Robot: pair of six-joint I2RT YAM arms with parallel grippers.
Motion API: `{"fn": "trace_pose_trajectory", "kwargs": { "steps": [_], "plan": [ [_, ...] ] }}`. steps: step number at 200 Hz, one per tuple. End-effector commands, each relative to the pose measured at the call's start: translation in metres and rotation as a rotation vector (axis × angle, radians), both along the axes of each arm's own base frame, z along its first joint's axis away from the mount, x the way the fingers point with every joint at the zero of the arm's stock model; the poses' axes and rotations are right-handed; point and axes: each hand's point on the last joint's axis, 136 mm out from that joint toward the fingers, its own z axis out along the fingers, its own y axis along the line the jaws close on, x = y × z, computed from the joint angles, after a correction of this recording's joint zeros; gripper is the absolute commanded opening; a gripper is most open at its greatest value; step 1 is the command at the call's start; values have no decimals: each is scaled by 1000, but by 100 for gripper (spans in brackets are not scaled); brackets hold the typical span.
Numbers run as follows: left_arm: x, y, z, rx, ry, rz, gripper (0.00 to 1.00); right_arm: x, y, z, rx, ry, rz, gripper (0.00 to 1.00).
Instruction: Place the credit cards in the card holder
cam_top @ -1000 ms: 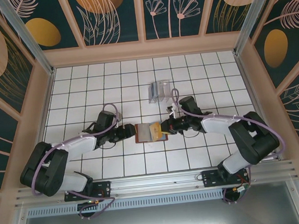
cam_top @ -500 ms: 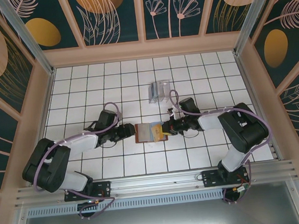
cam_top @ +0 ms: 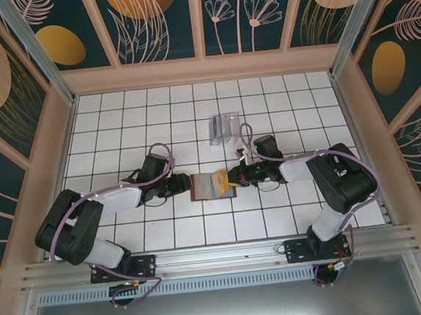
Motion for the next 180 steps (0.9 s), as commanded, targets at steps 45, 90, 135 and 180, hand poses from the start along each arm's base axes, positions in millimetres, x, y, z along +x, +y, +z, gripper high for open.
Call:
{"fn": "trace_pose_trajectory", "kwargs": {
  "steps": [45,90,135,180],
  "plan": [
    [-5,-22,4,-72,-10,-72,42,1,10,-11,22,-9,44,0],
    [-8,-22,0,-82,-1,-67,37,-2,10,-22,8,21,41,0],
    [-8,-20,-5,-62,4,-65,31,-1,12,-26,-2,25,33,0],
    [-10,-17,-9,-52,8,-59,26,1,13,-30,-3,32,16,0]
  ]
}}
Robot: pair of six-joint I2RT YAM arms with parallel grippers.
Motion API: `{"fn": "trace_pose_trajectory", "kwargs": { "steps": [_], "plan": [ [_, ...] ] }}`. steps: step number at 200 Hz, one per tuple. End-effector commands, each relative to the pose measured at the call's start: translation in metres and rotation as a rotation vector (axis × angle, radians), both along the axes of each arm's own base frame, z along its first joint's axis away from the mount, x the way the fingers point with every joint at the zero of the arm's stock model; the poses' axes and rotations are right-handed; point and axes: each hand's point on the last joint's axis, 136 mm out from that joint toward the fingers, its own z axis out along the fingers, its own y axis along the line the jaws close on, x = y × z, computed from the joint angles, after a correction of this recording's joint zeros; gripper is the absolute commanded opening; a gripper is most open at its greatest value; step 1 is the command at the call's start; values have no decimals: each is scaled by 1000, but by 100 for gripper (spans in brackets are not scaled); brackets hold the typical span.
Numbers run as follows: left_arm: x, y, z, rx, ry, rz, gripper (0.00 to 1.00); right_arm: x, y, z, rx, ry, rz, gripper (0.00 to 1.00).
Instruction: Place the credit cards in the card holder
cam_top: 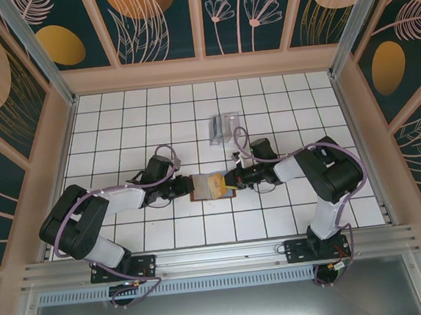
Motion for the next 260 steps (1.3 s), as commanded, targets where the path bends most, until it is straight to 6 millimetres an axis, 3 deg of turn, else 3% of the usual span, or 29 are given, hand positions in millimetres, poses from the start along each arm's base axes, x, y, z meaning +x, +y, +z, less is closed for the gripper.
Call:
{"fn": "trace_pose_trajectory", "kwargs": {
  "steps": [1,68,146,197,235,260],
  "plan": [
    [-2,1,-5,6,5,-3,26,2,3,-10,-22,11,-20,0],
    [-5,3,-8,9,8,-4,16,20,11,-7,-34,-65,-116,0],
    [-8,3,-9,11,17,-12,14,11,25,-1,-11,-121,-174,0],
    [-8,4,-9,13,10,-7,14,0,45,1,-17,-108,-129,0],
    [-10,4,-10,7,15,-14,10,-2,52,-1,-41,-98,-138,11],
    [-10,8,-10,19,-1,0,11,1,46,-6,-109,-123,-133,15]
  ]
}}
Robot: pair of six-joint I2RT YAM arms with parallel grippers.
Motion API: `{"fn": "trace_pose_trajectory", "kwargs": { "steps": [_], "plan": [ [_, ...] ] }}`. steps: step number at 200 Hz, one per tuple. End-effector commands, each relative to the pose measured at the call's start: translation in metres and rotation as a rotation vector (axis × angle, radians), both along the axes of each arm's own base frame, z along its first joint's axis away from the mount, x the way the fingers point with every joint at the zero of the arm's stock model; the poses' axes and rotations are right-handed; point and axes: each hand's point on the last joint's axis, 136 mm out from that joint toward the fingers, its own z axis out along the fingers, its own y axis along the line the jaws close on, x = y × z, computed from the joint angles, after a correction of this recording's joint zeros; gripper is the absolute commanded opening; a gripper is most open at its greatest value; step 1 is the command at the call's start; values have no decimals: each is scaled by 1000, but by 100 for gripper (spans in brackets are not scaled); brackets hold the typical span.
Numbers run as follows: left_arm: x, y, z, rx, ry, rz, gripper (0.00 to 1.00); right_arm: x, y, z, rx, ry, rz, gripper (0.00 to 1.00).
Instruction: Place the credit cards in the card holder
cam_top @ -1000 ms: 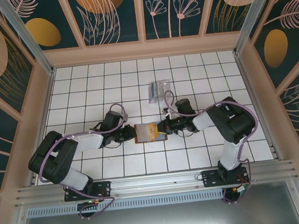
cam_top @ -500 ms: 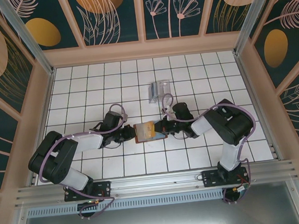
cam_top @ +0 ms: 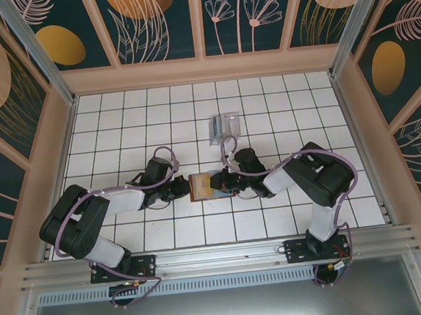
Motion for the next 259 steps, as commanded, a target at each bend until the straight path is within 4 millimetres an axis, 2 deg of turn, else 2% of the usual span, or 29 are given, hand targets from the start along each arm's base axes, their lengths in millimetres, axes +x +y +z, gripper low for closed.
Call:
{"fn": "trace_pose_trajectory", "kwargs": {
  "steps": [1,22,33,71,106,130,155,204,233,259],
  "plan": [
    [-9,4,-5,16,8,-12,11,1,-2,-6,-75,-16,-1,16],
    [-10,5,-6,27,17,-19,10,1,-9,-5,-126,-35,-2,27],
    [-10,5,-6,25,11,-12,10,1,-11,-3,-143,-49,-2,29],
    [-10,5,-7,27,19,-15,10,3,-18,-3,-207,-75,-5,29],
    [-9,3,-8,29,22,-23,11,2,-16,-6,-215,-79,12,26],
    [-8,4,-6,19,11,-6,11,-2,-5,-7,-191,-71,45,19],
    [-9,3,-7,17,19,-12,11,-3,6,-10,-198,-66,76,18],
    [-7,1,-5,0,6,-6,11,-3,26,3,-144,-82,121,18],
    [-5,4,-4,24,-5,-11,11,-3,18,8,-184,-111,105,19],
    [1,15,6,64,-65,34,11,3,3,23,-253,-187,73,22]
  ]
}}
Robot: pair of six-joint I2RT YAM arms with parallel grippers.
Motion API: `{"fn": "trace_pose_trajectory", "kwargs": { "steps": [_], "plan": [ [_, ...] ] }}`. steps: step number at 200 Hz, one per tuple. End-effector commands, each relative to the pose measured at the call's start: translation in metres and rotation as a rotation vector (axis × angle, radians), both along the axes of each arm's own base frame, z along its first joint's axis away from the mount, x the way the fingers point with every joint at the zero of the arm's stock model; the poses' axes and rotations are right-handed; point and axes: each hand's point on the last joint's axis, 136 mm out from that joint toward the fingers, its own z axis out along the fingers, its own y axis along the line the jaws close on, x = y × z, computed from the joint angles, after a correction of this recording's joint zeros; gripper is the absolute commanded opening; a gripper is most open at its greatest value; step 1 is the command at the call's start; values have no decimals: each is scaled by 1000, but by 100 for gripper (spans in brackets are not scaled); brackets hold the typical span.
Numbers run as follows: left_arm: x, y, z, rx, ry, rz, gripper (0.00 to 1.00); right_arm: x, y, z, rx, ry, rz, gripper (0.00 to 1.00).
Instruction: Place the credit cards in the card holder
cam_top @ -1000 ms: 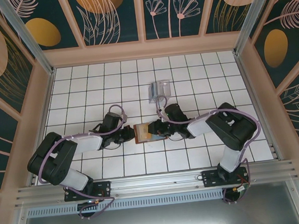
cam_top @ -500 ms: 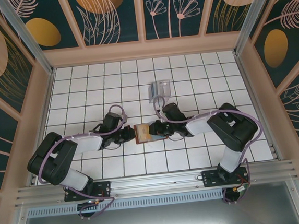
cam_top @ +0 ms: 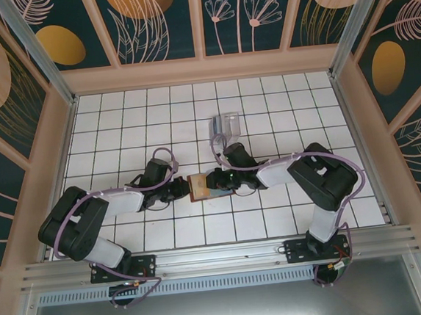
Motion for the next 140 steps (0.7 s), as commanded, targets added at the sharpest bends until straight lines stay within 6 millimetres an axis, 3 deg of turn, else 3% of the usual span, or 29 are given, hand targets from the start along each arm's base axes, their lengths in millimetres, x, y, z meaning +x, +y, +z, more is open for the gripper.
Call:
{"fn": "trace_pose_trajectory", "kwargs": {
  "steps": [1,46,102,140],
  "plan": [
    [2,12,5,56,-51,25,11,1,-3,24,-41,-108,22,22],
    [20,26,36,90,-184,106,17,13,-34,33,-212,-223,-14,28],
    [14,25,27,94,-153,89,19,-14,-42,10,-195,-116,-22,38],
    [13,17,18,68,-117,66,26,-18,-42,-4,-204,-73,-32,40]
  ]
}}
